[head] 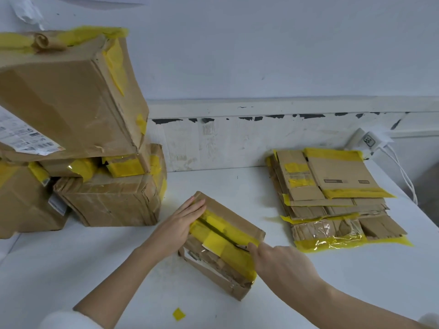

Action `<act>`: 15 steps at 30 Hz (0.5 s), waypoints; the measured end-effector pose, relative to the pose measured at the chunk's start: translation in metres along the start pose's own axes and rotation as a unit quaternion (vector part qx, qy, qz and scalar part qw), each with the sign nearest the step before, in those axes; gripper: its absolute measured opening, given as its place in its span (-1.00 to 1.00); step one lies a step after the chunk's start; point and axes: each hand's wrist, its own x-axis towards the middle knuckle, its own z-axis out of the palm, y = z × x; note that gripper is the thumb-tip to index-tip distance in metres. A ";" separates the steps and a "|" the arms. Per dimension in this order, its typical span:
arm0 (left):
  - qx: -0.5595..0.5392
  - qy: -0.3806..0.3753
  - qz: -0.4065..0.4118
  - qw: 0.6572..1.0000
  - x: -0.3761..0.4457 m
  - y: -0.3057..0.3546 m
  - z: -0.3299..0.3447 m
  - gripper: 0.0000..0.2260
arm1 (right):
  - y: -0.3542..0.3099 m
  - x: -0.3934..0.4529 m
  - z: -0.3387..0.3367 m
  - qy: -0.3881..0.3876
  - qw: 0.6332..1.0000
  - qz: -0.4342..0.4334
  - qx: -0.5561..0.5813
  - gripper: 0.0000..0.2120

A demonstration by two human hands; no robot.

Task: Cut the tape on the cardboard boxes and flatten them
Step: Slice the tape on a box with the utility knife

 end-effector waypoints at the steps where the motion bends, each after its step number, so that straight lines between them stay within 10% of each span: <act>1: -0.002 -0.001 0.000 1.000 0.000 -0.001 0.000 -0.47 | 0.002 -0.006 0.003 -0.005 1.000 0.008 -0.002 -0.60; 15: 0.007 0.017 -0.010 1.000 -0.006 0.006 -0.002 -0.50 | 0.029 -0.058 0.038 0.173 0.981 0.084 0.001 -0.30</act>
